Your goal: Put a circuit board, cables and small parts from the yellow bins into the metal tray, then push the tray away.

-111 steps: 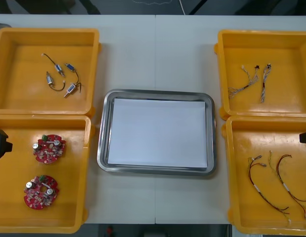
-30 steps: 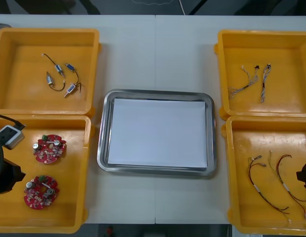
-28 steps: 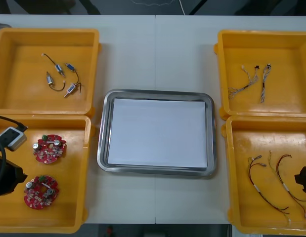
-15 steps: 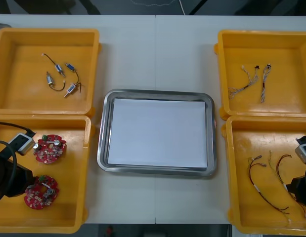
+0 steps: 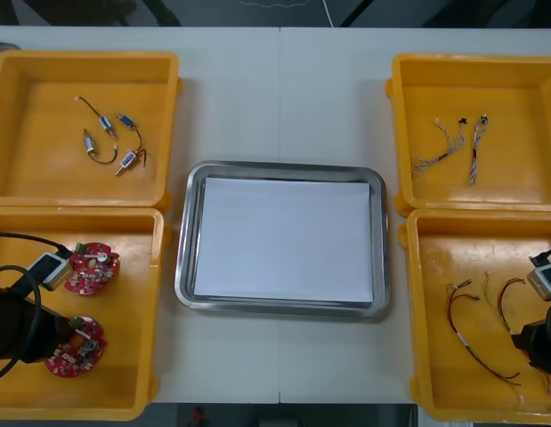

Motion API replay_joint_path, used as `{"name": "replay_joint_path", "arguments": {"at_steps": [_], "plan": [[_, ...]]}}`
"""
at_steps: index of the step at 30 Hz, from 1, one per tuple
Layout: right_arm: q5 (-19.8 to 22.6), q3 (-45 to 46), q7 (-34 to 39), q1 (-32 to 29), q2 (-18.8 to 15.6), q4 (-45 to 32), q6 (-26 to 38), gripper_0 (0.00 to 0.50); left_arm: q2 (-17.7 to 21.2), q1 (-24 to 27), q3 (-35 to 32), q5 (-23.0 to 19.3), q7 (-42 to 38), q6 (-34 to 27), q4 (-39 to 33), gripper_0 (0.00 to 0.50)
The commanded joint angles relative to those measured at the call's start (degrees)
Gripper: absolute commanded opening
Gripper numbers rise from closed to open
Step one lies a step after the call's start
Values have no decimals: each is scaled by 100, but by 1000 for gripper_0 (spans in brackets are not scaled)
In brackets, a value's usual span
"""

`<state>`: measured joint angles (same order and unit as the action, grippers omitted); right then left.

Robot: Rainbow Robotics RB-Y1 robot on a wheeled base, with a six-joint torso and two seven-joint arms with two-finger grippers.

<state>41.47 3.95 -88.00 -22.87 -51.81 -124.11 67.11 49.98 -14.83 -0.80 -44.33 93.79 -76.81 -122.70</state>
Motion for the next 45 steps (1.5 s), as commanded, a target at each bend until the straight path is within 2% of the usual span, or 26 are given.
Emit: {"name": "replay_joint_path", "arguments": {"at_steps": [1, 5, 9, 15, 17, 19, 21, 25, 26, 28, 32, 39, 45], "plan": [[-148, -395, -182, -121, -189, 256, -462, 500, 223, -222, 151, 64, 491, 219, 71, 500], [-165, -527, -217, -104, -189, 449, -691, 500, 223, -222, 203, 99, 491, 228, 97, 500], [-403, -641, -200, -104, -189, 564, -788, 500, 223, -275, 247, 108, 491, 377, 159, 500], [-411, -781, -200, -51, -189, 818, -1025, 500, 223, -292, 265, 152, 535, 447, 212, 500], [-411, -843, -182, -16, -180, 880, -1069, 500, 223, -319, 265, 161, 535, 483, 212, 433], [-403, -896, -173, 19, -180, 915, -1086, 500, 223, -380, 265, 179, 544, 553, 212, 164], [-394, -913, -165, 28, -180, 915, -1086, 500, 223, -398, 265, 179, 544, 579, 212, 4], [-367, -913, -182, 28, -180, 915, -1086, 500, 223, -398, 239, 152, 535, 579, 203, 0], [-359, -913, -173, 28, -180, 915, -1086, 434, 223, -398, 221, 143, 544, 579, 203, 0], [-332, -922, -156, 28, -180, 915, -1086, 0, 241, -398, 124, 117, 544, 527, 141, 1], [-279, -913, -147, 28, -180, 915, -1139, 0, 267, -371, -95, 56, 544, 237, -61, 0], [-209, -711, -147, 28, -180, 757, -1078, 0, 276, -187, -763, -270, 465, -765, -659, 1], [-139, -96, -138, 28, -180, 309, -454, 0, 276, 156, -1071, -489, 324, -1556, -1072, 0]]}}
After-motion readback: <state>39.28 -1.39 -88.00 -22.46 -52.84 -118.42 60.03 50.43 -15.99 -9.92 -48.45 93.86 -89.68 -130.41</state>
